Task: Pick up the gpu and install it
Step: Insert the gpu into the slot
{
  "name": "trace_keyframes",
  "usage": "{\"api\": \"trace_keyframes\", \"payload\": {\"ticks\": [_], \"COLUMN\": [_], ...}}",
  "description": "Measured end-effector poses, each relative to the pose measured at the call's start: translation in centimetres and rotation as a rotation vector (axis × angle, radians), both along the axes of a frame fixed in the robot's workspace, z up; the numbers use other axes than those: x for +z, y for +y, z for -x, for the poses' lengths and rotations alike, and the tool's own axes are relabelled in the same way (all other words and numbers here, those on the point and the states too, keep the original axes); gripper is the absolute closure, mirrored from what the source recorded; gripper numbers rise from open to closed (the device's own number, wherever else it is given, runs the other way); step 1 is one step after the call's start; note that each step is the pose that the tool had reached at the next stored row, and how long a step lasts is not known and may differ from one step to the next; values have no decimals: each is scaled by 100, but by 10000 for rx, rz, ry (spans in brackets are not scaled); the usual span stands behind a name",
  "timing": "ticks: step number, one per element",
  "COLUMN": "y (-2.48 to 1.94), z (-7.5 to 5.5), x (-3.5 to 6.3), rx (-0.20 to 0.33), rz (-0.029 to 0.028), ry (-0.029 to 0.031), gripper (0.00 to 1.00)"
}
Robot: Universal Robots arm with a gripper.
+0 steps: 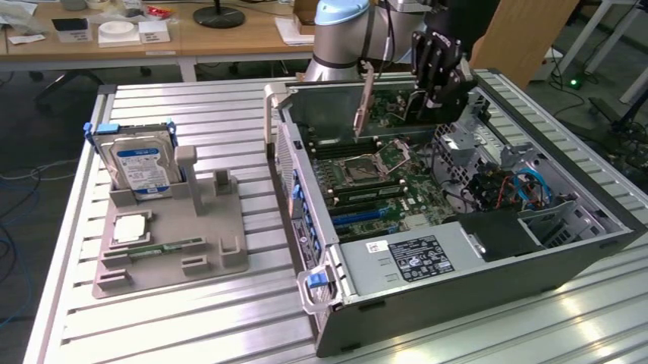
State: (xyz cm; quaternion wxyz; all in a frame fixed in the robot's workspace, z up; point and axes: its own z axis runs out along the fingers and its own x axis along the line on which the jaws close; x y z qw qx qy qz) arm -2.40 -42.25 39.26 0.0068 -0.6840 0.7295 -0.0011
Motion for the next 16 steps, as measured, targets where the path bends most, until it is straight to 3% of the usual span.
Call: {"api": "trace_keyframes", "payload": {"ticks": [3,16], "y": [0,0], "z": [0,-2], "x": [-19,-21], "rx": [16,21], "rz": [-45,-47], "ry": [0,0], "gripper": [73,73]}}
